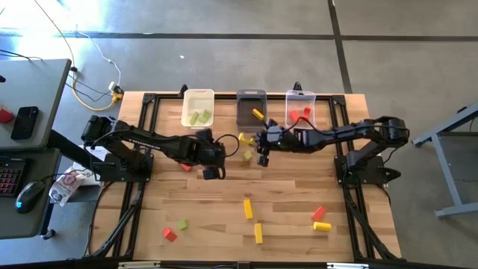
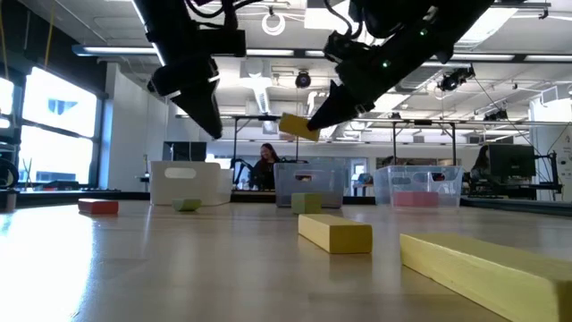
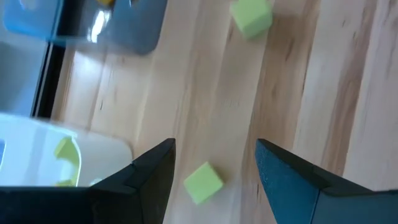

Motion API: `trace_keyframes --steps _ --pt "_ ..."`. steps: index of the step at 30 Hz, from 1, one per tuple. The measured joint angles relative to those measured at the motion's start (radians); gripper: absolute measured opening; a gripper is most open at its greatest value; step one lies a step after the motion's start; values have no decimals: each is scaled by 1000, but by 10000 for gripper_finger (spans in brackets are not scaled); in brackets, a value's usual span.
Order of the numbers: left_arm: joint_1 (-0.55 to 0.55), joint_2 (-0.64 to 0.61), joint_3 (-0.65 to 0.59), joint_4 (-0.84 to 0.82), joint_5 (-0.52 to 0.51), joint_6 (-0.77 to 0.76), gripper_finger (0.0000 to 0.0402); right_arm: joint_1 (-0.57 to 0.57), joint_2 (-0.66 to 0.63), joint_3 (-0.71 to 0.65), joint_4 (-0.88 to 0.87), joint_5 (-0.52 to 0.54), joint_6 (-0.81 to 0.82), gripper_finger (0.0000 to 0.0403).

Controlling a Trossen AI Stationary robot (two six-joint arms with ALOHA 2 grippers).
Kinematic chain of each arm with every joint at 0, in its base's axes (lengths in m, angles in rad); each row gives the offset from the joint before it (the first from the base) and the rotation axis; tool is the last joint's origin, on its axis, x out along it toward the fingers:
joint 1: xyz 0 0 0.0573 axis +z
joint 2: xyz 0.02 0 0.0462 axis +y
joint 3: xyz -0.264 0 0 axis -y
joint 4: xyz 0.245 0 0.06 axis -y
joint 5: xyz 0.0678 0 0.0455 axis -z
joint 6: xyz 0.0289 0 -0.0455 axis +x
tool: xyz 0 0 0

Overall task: Sort & place blocks by color
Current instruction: Put the yellow block into the black bin

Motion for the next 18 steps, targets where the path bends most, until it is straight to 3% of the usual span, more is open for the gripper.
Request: trace_keyframes --steps 12,18 --pt "0 0 -7 -87 -16 -58 207 -138 0 0 192 157 26 103" --pt "1 0 -74 -84 -6 -96 207 -196 0 0 196 179 101 103"
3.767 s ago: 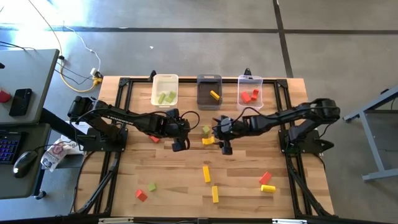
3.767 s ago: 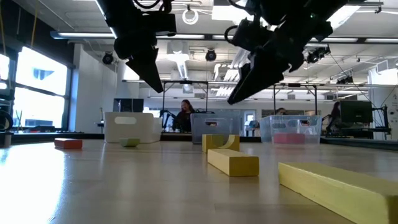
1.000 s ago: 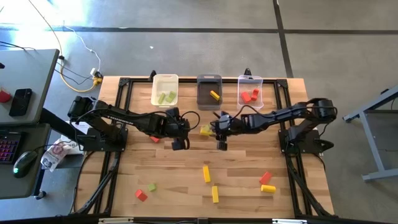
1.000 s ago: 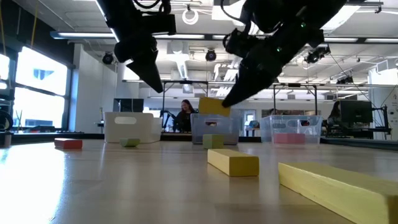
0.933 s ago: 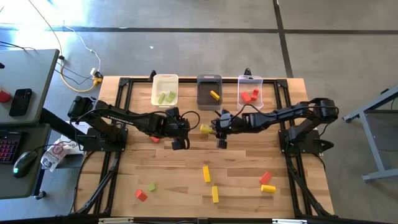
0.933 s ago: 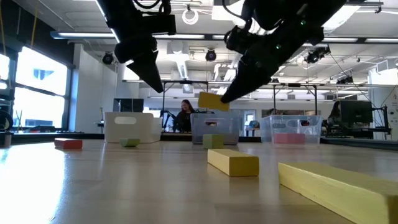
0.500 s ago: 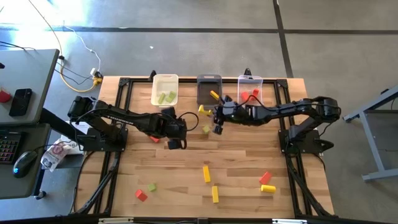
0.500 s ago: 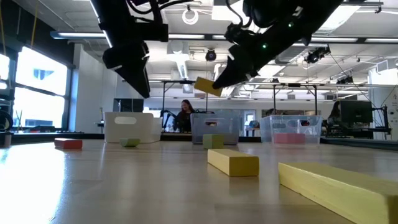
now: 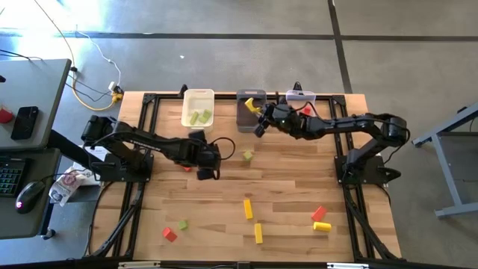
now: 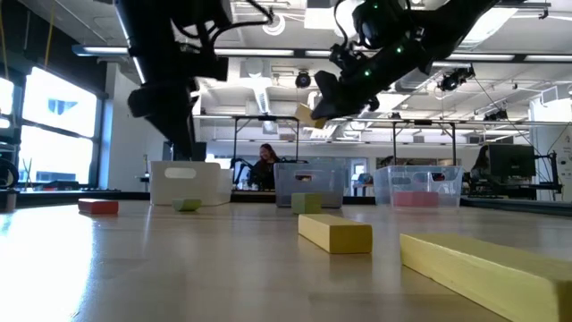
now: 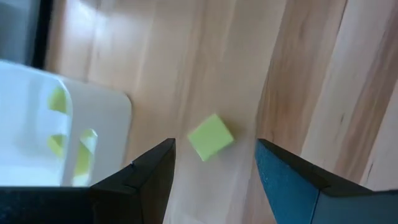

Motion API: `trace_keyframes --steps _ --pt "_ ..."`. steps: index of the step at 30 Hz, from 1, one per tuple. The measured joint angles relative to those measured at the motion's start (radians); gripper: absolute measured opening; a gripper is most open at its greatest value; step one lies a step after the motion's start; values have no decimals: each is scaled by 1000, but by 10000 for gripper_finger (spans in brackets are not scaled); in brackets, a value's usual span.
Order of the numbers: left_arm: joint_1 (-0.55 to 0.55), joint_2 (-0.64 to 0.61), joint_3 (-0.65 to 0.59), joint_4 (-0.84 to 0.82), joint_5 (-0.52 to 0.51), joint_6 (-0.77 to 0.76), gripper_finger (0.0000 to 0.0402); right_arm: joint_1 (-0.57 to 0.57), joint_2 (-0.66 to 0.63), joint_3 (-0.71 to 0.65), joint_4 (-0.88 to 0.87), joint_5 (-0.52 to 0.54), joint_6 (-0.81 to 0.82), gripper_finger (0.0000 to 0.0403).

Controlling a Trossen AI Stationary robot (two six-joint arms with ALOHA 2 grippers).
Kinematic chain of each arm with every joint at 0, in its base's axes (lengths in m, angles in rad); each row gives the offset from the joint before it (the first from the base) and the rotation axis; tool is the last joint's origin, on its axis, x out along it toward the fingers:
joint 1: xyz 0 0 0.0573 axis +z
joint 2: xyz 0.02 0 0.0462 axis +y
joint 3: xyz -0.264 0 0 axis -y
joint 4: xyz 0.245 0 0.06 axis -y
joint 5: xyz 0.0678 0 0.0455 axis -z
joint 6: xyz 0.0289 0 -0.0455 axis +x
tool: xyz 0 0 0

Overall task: Sort & place blocks by color
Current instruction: Put the yellow block into the black bin

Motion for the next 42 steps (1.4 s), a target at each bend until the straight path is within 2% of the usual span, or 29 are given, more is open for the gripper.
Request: trace_keyframes --steps 7,15,21,25,34,42 --pt "6 0 -76 69 46 -33 207 -25 16 0 -28 -11 65 103" --pt "17 0 -80 80 49 -90 207 -33 102 0 -29 -45 123 103" --pt "39 0 -80 75 55 24 207 -52 130 0 -32 -86 167 103" --pt "78 0 -80 72 59 16 207 -66 140 0 -38 -92 189 103" --pt "190 0 -80 73 204 -10 207 -87 140 0 -53 -114 253 103" --pt "256 0 -80 73 341 175 207 -86 140 0 -50 -139 276 108"
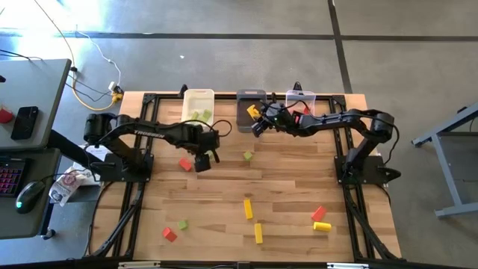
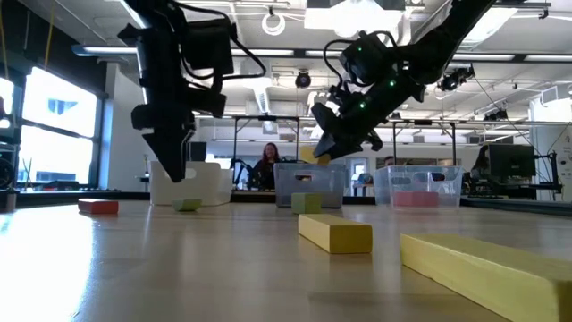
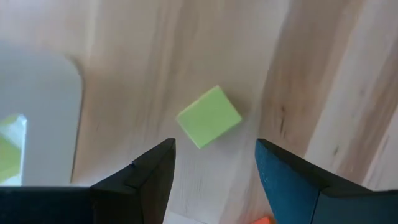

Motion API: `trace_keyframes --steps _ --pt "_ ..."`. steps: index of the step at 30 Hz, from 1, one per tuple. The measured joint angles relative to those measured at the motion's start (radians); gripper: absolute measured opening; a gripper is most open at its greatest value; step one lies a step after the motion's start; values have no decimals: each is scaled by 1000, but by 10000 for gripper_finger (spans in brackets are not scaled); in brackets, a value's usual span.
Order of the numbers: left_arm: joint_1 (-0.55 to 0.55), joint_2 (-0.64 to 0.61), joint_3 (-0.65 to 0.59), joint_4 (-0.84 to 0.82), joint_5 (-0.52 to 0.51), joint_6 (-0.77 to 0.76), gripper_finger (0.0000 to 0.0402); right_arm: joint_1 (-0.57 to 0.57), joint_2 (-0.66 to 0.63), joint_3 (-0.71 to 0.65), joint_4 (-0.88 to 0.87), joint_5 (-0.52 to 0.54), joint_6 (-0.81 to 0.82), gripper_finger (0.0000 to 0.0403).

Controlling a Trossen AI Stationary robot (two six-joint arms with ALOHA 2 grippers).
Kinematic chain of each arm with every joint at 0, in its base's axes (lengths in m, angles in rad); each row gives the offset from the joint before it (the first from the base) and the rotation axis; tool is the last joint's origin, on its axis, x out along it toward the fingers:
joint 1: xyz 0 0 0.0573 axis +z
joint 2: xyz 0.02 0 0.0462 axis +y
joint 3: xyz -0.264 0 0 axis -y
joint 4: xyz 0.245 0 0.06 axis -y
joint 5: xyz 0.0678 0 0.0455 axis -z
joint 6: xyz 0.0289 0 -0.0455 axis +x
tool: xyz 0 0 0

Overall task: Sort & place blocks by color
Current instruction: Put the yellow block into the black bin

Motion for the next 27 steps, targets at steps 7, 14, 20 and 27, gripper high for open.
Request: trace_keyframes --steps 7,14,20,27 --pt "5 0 0 0 24 154 207 1 0 0 0 2 1 111" --pt "4 0 0 5 18 368 207 0 0 0 0 6 1 111" --pt "4 0 0 11 15 588 206 0 0 0 0 6 2 117" --pt "4 0 0 86 11 702 206 0 0 0 0 6 -1 118"
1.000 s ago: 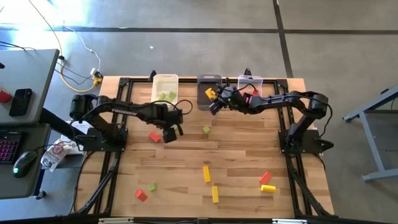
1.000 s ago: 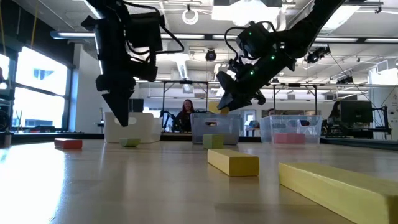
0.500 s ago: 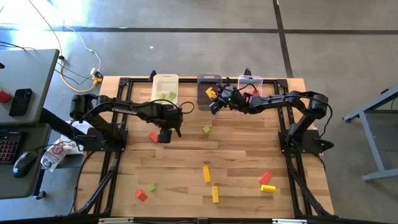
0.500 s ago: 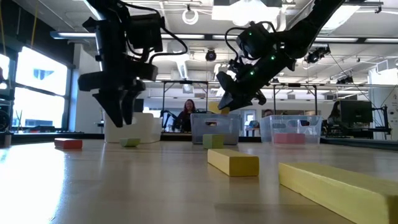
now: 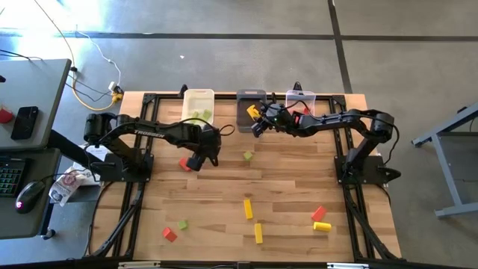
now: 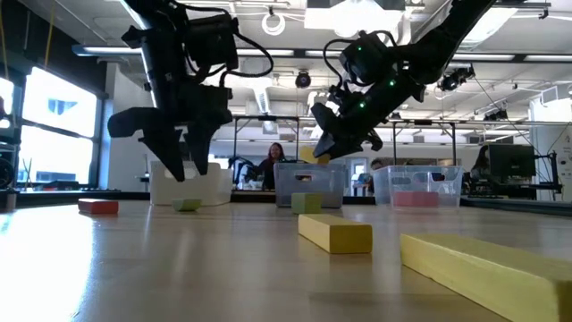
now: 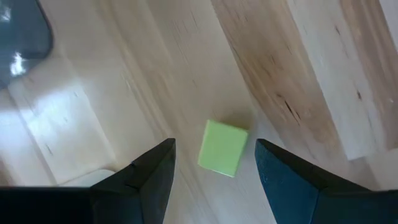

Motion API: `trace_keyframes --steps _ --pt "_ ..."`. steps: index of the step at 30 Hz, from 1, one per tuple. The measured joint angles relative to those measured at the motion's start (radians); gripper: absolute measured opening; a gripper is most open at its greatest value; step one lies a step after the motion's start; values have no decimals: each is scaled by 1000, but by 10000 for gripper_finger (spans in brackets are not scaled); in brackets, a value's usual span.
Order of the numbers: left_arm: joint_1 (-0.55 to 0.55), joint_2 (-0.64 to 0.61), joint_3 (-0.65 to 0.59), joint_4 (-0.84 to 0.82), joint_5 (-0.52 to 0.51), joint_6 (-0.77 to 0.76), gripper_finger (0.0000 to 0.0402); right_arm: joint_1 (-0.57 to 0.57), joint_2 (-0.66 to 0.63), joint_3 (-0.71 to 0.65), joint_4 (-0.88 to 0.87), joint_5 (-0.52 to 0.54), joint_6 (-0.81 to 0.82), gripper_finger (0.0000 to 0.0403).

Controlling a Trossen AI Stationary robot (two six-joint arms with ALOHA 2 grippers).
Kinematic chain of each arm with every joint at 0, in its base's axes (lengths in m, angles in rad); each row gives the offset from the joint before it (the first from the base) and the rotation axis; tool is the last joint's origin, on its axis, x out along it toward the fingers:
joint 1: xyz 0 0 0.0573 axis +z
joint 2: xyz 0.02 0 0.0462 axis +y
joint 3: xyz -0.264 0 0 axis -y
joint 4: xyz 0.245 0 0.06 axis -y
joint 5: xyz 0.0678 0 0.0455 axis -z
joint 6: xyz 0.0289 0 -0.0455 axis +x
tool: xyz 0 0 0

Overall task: Sort & place blocks by color
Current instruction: Put the yellow block into the black bin, then put the green block into the white bin

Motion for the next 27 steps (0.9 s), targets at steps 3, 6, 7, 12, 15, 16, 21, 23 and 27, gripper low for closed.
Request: trace_keyframes --steps 3,6,7,12,15,16,21,23,27 --pt "0 0 0 0 -2 1 206 1 0 0 0 0 -4 119" --pt "0 0 0 -8 -3 1 206 3 0 0 0 0 -8 119" --pt "0 0 0 -8 -3 1 206 3 0 0 0 0 -8 119" --pt "0 0 0 -8 -4 2 206 3 0 0 0 0 -8 122" --pt "0 0 0 -9 -4 2 206 3 0 0 0 0 -8 139" --pt "0 0 0 -9 -4 2 206 3 0 0 0 0 -8 148" --pt "0 0 0 -11 -4 14 206 3 -1 0 0 0 -8 187" --pt "0 1 0 -13 -4 32 206 3 -2 0 1 0 -8 194" --pt "0 1 0 -13 -4 46 206 3 -17 0 0 -1 -8 196"
